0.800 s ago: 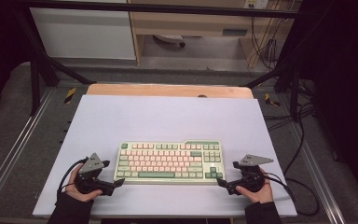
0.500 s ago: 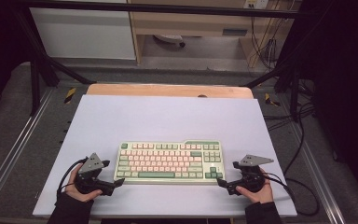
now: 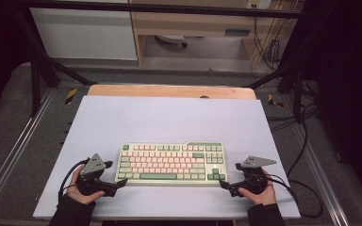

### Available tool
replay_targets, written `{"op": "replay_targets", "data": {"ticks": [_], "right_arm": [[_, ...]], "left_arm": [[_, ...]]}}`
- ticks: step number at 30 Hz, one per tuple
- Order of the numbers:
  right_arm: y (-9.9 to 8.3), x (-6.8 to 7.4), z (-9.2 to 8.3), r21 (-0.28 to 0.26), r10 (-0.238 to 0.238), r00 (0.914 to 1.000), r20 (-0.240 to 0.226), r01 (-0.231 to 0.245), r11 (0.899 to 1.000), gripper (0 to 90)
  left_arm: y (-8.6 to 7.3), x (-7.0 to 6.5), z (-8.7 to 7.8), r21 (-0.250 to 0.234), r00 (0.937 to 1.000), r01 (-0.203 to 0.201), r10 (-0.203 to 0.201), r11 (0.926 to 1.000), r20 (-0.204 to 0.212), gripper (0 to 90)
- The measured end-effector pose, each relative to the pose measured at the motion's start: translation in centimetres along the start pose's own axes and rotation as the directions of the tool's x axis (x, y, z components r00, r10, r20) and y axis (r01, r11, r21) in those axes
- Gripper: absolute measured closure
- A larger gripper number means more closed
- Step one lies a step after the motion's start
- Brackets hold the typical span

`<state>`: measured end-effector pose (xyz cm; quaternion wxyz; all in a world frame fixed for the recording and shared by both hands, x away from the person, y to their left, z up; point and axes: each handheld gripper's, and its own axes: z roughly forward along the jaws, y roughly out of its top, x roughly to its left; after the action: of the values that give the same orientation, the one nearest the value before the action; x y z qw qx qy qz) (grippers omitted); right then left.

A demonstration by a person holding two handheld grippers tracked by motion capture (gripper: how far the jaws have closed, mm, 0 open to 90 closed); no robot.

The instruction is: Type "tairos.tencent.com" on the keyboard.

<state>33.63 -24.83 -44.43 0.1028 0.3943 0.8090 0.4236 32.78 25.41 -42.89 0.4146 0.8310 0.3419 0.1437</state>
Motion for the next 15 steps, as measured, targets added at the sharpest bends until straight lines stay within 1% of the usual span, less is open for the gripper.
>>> {"op": "replay_targets", "data": {"ticks": [4, 9, 13, 15], "right_arm": [[0.0, 0.0, 0.0, 0.001, 0.002, 1.0000, 0.001, -0.002, 1.000, 0.8], [0.0, 0.0, 0.0, 0.002, 0.001, 1.0000, 0.001, -0.001, 1.000, 0.8], [0.0, 0.0, 0.0, -0.001, 0.004, 1.0000, 0.000, -0.004, 1.000, 0.8], [0.0, 0.0, 0.0, 0.000, 0.001, 1.0000, 0.001, -0.001, 1.000, 0.8]], "left_arm": [[0.3, -0.3, 0.0, -0.002, 1.0000, 0.001, -0.001, 1.0000, -0.002, 14.6], [0.9, -0.5, 0.1, -0.011, 0.9999, 0.012, -0.012, 0.9999, -0.009, 23.7], [1.1, -0.8, 0.3, -0.011, 0.9999, 0.004, -0.004, 0.9999, -0.016, 30.7], [1.4, -1.0, 0.4, -0.008, 1.0000, 0.000, -0.001, 1.0000, -0.007, 33.1]]}}
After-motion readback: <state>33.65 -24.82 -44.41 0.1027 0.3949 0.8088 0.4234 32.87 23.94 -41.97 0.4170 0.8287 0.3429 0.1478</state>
